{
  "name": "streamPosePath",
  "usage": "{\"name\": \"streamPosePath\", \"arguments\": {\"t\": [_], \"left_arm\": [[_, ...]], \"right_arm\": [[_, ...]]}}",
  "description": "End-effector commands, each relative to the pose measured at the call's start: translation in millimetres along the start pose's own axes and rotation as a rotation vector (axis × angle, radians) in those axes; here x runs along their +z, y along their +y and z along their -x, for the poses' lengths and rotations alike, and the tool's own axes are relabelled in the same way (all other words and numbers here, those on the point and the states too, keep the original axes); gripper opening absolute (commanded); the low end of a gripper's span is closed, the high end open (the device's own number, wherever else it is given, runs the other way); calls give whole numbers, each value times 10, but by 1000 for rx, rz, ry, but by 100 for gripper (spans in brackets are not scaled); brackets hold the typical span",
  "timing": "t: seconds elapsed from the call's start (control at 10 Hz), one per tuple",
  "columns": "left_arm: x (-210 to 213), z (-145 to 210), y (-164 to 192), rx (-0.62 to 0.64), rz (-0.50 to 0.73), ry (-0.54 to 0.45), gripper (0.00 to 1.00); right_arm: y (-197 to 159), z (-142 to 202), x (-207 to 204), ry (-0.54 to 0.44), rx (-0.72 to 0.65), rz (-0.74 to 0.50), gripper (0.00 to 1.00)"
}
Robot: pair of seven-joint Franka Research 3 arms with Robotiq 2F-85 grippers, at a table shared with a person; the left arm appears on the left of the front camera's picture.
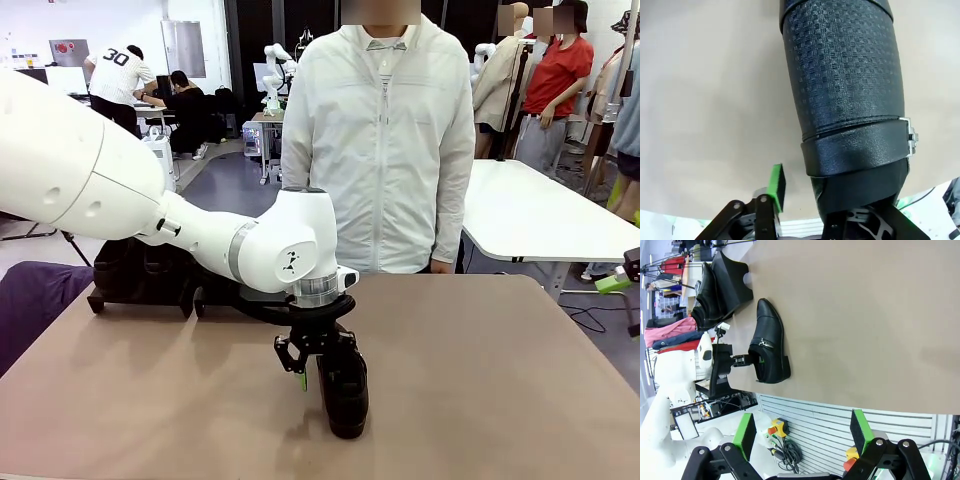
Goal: Organize the shoes by placing them on the stand.
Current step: Place the Shoe from the middle of the table onto the Shoes Stand.
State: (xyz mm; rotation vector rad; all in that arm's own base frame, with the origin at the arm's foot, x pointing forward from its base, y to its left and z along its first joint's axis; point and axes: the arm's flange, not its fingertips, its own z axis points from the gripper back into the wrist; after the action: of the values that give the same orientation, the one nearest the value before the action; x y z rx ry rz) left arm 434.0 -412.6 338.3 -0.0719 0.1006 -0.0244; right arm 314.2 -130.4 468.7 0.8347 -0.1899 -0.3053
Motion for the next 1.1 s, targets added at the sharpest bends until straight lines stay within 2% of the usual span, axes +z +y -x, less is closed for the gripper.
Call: {"name": "streamPosePath", "arguments": {"t": [0.0, 0.4, 0.6, 0.8, 1.0], "left_arm": [[-14, 111, 65, -17, -19, -37, 0], [-23, 196, 90, -86, -8, -29, 0], [123, 238, 108, -109, 5, -38, 0], [458, 270, 157, -128, 23, -73, 0], [1033, 442, 287, -188, 93, -112, 0]], "right_arm": [[-18, -11, 28, 7, 21, 1, 100], [-18, -11, 28, 7, 21, 1, 100], [-18, -11, 28, 7, 21, 1, 100], [-18, -11, 28, 7, 21, 1, 100], [-18, -11, 28, 7, 21, 1, 100]]}}
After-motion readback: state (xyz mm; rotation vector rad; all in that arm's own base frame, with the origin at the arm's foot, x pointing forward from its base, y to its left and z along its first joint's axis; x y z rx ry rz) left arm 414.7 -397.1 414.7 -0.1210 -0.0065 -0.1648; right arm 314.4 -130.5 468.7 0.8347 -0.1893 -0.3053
